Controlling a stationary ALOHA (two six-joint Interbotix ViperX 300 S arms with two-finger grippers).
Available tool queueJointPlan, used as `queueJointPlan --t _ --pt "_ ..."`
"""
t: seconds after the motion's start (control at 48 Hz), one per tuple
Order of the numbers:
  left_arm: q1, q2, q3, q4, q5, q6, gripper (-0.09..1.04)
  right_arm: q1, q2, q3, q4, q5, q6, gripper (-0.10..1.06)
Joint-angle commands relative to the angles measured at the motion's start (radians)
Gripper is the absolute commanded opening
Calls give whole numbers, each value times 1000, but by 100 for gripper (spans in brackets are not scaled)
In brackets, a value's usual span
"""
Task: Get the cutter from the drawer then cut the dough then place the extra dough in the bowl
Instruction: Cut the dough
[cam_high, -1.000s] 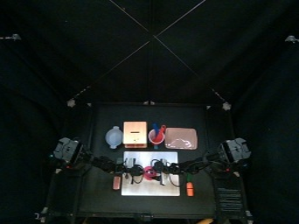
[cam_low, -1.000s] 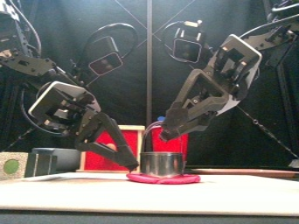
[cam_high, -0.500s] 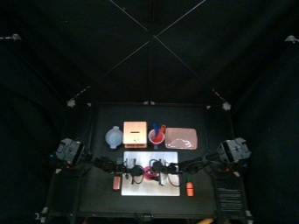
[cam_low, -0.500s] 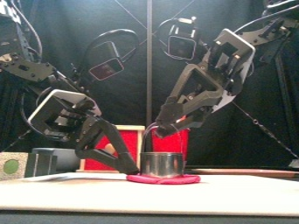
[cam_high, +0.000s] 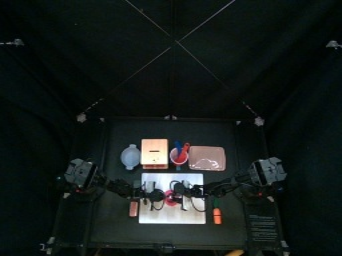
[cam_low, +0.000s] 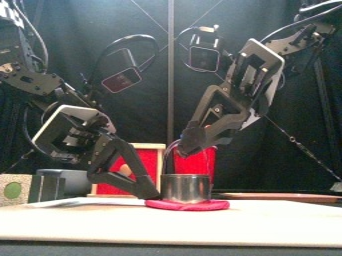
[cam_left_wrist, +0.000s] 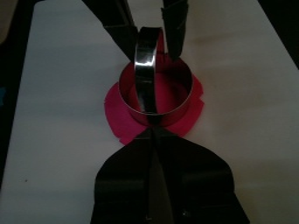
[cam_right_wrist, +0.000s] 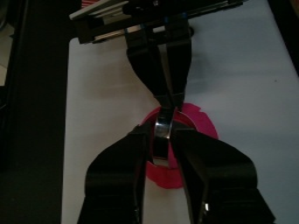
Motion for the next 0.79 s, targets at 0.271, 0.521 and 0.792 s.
queueJointPlan --t 0.271,0.521,0.792 --pt "3 3 -15 -3 8 -3 49 -23 -46 -32 -11 8 -2 55" --pt "3 3 -14 -3 11 -3 49 -41 -110 -15 -38 17 -2 55" --pt "3 3 -14 -8 18 -3 49 -61 -215 32 -58 23 -2 55"
